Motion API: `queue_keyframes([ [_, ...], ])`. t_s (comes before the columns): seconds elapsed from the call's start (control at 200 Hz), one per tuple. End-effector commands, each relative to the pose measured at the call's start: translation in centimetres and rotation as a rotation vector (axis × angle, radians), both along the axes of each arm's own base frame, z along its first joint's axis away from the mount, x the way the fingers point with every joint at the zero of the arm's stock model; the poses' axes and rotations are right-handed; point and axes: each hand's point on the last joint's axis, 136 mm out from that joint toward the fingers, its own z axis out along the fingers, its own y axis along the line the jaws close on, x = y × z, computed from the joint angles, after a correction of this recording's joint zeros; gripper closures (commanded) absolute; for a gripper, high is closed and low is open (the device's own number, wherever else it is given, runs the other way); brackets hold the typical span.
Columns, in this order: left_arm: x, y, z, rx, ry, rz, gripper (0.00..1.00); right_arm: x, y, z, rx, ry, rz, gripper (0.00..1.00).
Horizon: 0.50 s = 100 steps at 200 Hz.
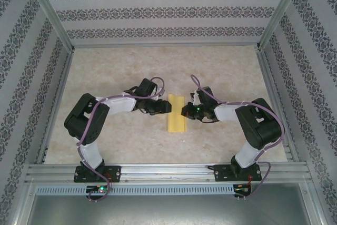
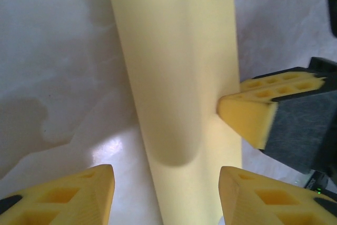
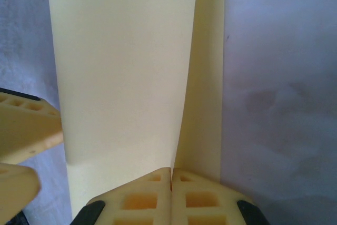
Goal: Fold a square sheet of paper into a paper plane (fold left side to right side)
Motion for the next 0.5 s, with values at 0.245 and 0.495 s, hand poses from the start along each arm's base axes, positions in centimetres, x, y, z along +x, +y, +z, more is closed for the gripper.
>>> queue_keyframes([
  [0.245, 0.5, -1.8, -1.0, 0.004, 0.010, -0.021, 0.49, 0.7, -0.2, 1.1, -0.015, -0.046, 0.002, 0.99],
  [0.495, 0.3, -2.0, -2.8, 0.036, 0.047, -0.006, 0.62, 0.7, -0.3, 1.6, -0.014, -0.052, -0.002, 0.89],
])
